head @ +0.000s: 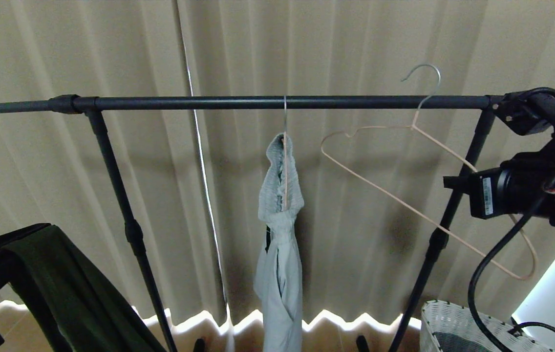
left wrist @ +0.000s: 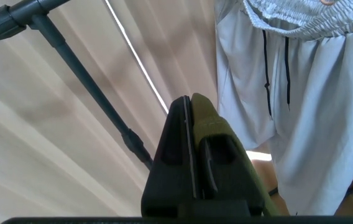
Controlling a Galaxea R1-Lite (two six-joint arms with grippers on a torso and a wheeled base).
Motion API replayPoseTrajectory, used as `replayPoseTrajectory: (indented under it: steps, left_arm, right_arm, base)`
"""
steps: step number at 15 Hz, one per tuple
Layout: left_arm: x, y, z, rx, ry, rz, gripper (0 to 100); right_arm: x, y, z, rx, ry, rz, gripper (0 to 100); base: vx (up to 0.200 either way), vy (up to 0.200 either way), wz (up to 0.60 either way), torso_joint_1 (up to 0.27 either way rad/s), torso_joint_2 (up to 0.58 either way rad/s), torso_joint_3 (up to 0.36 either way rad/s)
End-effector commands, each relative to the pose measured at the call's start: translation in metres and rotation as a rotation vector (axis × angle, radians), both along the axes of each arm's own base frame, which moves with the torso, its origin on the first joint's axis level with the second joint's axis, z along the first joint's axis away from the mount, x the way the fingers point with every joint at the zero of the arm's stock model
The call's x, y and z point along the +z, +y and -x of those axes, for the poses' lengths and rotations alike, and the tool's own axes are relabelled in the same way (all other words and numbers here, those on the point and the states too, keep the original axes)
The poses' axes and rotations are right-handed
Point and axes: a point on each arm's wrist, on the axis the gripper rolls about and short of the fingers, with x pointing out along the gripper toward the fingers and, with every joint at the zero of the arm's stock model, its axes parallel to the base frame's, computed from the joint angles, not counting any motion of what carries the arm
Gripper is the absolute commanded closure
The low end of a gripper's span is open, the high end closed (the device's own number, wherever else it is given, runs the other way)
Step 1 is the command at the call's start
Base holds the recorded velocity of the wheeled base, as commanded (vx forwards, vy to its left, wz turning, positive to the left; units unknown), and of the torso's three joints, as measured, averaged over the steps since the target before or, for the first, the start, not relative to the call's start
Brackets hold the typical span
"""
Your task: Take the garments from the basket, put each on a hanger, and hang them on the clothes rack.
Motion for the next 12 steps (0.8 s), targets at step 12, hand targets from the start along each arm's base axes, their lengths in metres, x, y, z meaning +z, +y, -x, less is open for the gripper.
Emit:
replayPoseTrajectory:
  steps: [12]
  left_arm:
    - [-0.002,-0.003,-0.01,0.011,0.007,-0.002,100]
  right_arm:
    - [-0.016,-0.034,0.081,0.013,-0.05,-0.01,100]
  base:
    - [-0.083,0.0,0.0,0.003,0.0,0.0]
